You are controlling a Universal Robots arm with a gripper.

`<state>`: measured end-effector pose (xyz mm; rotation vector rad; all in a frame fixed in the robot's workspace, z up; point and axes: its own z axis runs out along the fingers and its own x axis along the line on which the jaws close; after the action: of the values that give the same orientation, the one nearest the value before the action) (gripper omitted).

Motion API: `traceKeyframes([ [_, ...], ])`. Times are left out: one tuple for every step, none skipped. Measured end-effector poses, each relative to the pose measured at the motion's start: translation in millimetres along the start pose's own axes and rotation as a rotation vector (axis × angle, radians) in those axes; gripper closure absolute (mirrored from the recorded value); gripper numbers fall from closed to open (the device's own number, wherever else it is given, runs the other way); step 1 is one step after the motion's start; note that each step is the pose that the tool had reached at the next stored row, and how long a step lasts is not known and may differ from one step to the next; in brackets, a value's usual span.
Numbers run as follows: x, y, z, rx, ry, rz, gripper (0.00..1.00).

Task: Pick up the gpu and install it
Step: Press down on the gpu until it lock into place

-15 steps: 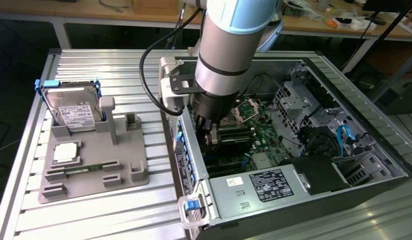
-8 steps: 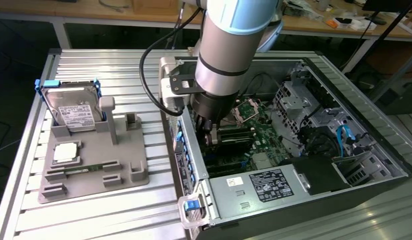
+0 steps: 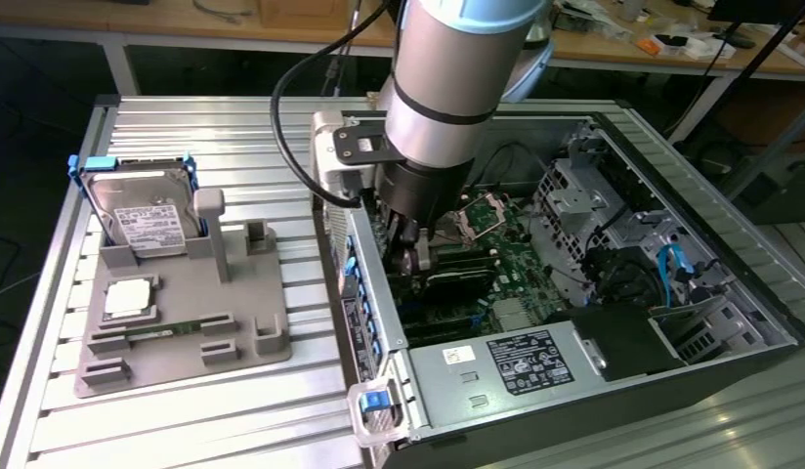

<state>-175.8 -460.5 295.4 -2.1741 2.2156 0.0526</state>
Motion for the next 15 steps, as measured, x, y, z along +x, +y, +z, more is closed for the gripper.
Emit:
traceKeyframes([
  [0.0,0.0,-1.4,0.0000,0.0000,0.000,0.89],
  [-0.1,0.0,-2.5,-0.0001,0.0001,0.000,0.89],
  [-0.1,0.1,-2.6,0.0000,-0.0001,0.000,0.89],
  [-0.1,0.6,-2.7,0.0000,-0.0004,0.000,0.89],
  [-0.1,1.2,-3.0,0.0000,-0.0003,0.000,0.89],
  [-0.1,1.7,-3.5,-0.0001,-0.0003,0.000,0.89],
  [-0.1,2.1,-4.1,-0.0001,-0.0003,0.000,0.89],
  [-0.2,2.1,-5.1,-0.0001,-0.0002,0.000,0.89],
  [-0.2,2.1,-5.7,0.0000,-0.0003,0.000,0.89],
  [-0.3,2.2,-6.2,-0.0001,-0.0003,0.000,0.89],
  [-0.4,2.2,-6.5,0.0000,0.0000,0.000,0.89],
  [-0.4,2.2,-6.5,0.0002,-0.0001,0.000,0.89],
  [-0.4,2.5,-6.7,0.0000,0.0003,0.000,0.89],
  [-0.3,3.4,-6.8,-0.0001,0.0004,0.000,0.89],
  [-0.3,4.5,-6.8,0.0000,0.0003,0.000,0.89],
])
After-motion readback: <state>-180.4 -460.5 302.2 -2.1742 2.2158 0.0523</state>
